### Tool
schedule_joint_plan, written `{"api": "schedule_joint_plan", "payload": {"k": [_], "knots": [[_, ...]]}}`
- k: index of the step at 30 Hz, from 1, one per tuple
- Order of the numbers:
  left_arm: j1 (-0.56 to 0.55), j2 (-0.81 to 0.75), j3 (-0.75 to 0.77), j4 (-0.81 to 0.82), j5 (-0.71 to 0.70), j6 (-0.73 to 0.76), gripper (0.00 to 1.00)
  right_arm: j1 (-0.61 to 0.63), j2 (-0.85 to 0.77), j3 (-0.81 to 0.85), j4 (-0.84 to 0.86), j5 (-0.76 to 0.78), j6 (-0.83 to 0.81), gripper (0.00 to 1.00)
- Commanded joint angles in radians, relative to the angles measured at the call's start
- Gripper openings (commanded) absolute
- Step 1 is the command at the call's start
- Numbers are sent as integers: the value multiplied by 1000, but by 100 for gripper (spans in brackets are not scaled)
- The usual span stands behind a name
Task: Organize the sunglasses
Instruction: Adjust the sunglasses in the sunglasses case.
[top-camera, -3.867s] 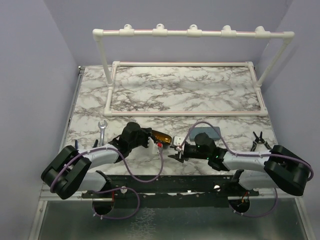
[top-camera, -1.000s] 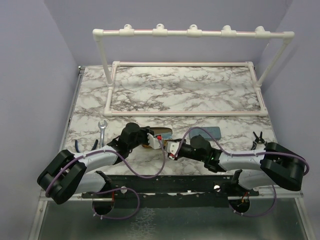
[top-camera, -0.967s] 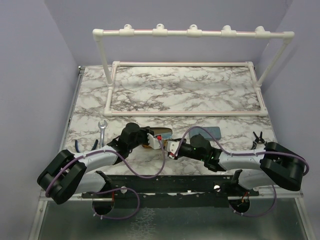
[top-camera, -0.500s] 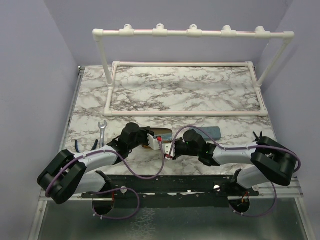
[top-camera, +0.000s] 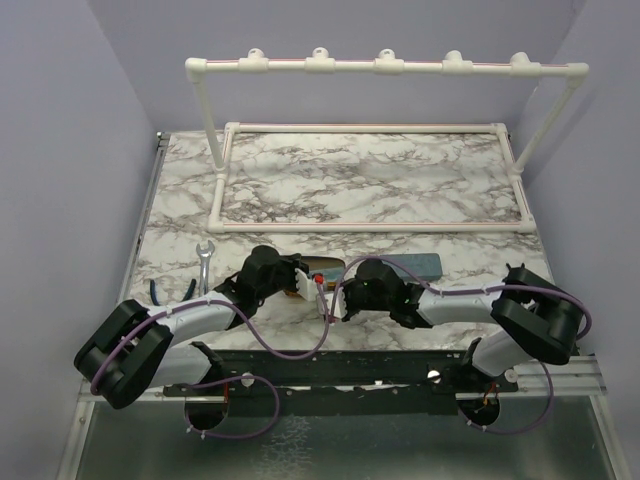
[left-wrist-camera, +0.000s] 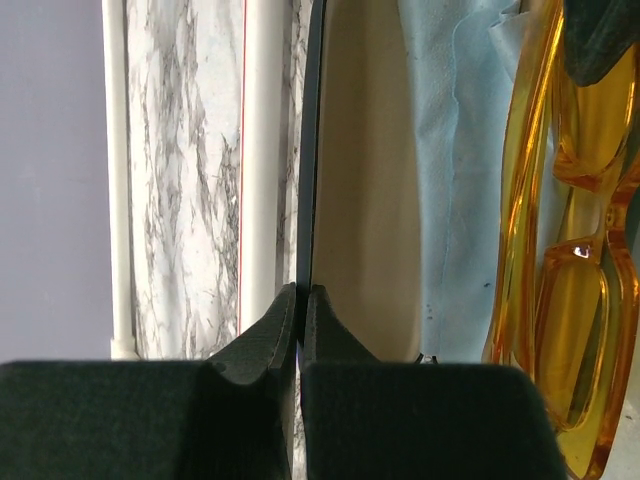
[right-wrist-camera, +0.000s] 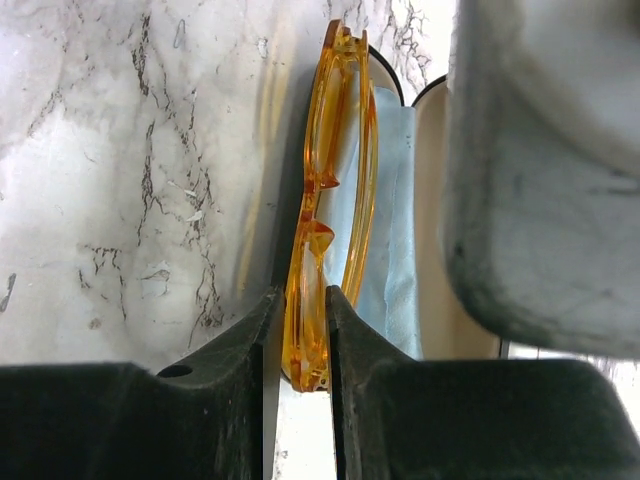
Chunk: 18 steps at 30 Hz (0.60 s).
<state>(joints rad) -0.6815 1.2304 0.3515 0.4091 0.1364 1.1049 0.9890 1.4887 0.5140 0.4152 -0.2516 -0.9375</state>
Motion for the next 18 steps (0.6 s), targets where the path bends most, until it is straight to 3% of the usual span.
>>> {"api": "schedule_joint_plan", "payload": {"k": [1, 12, 18], "knots": [[4, -20, 13, -30, 51, 1, 0, 2, 29, 31, -38, 42, -31, 23], [4, -28, 23, -63, 95, 7, 0, 1, 50, 58, -70, 123, -88, 17], [5, -38, 27, -90, 115, 19, 0, 1, 12, 37, 20, 171, -51, 14]]}}
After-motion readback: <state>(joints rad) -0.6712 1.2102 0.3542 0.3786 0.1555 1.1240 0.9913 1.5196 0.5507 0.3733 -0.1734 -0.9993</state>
